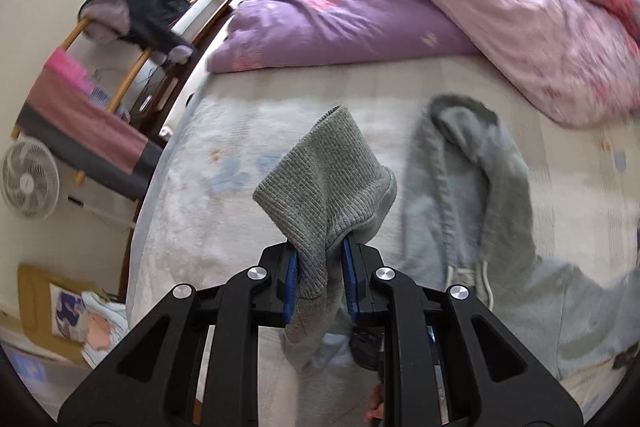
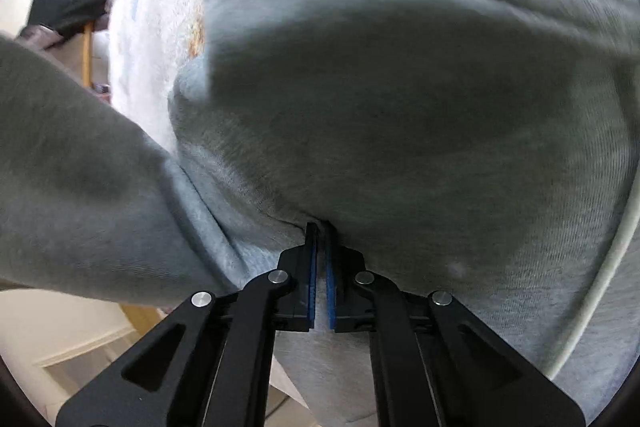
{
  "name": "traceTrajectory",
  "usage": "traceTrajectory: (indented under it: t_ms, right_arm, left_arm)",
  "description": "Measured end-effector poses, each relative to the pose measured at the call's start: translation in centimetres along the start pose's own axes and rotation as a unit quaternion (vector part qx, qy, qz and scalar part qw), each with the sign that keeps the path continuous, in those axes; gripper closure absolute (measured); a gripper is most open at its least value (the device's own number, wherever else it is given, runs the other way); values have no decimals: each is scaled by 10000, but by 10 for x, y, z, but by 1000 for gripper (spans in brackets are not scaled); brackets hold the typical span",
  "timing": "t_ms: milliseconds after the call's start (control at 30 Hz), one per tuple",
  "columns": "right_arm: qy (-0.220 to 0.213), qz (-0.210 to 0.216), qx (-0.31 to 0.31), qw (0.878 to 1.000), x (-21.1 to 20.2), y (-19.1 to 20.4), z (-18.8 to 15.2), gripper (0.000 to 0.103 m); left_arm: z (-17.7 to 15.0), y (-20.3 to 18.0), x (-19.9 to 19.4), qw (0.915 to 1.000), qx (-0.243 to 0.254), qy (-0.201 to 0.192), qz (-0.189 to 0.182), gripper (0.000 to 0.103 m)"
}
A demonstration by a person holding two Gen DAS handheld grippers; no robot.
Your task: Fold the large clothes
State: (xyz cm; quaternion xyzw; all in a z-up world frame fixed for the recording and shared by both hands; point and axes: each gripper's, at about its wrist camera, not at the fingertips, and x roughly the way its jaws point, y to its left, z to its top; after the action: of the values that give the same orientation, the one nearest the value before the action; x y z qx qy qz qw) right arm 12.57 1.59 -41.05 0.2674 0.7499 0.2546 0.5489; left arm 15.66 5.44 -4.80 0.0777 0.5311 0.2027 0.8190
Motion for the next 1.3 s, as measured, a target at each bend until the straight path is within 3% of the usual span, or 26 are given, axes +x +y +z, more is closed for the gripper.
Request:
traceTrajectory:
  t_ms: [133, 233, 300, 367, 467, 533, 733, 933, 1200, 1267, 1300]
  right_arm:
    - [58, 653, 361, 9972, -17, -33, -6, 100]
    - [-357, 992, 591, 9927, -56, -62, -17, 101]
    - [-762, 1419, 930, 9826, -98, -98, -29, 101]
    - [-1143, 1566, 1122, 9746, -137, -133, -47, 101]
    - [-1415, 1223, 1285, 9739, -177, -175, -79, 101]
    - [-1655, 1149, 1676, 9650, -202, -212, -105, 101]
    - [-2129, 422, 2246, 9500, -248, -251, -170, 101]
    - [-2237, 43, 2659, 9377, -262, -251, -184, 101]
    - [-2393, -451, 2700, 9316, -301, -265, -201, 101]
    - [-2487, -745, 2439, 9344, -314, -252, -201, 101]
    - [-2487, -869, 2312, 9366, -318, -246, -199, 97]
  left_arm:
    - [-10, -48, 0, 9990, 439, -51, 45, 84]
    - [-18, -84, 1, 9976, 688, -38, -38, 84]
    - [-27, -109, 2, 9964, 827, 5, -161, 84]
    - [-39, -134, 3, 9946, 983, 64, -333, 84]
    - [-56, -166, 9, 9915, 1182, 213, -508, 84]
    - [-69, -186, 17, 9902, 1195, 359, -620, 84]
    - [-113, -238, 46, 9850, 1404, 663, -753, 84]
    - [-162, -275, 69, 9751, 1775, 1011, -866, 84]
    - [-209, -295, 98, 9605, 1976, 1382, -1391, 84]
    - [-212, -289, 94, 9515, 2117, 1328, -1792, 72]
    - [-209, -281, 91, 9445, 2017, 1443, -2155, 46]
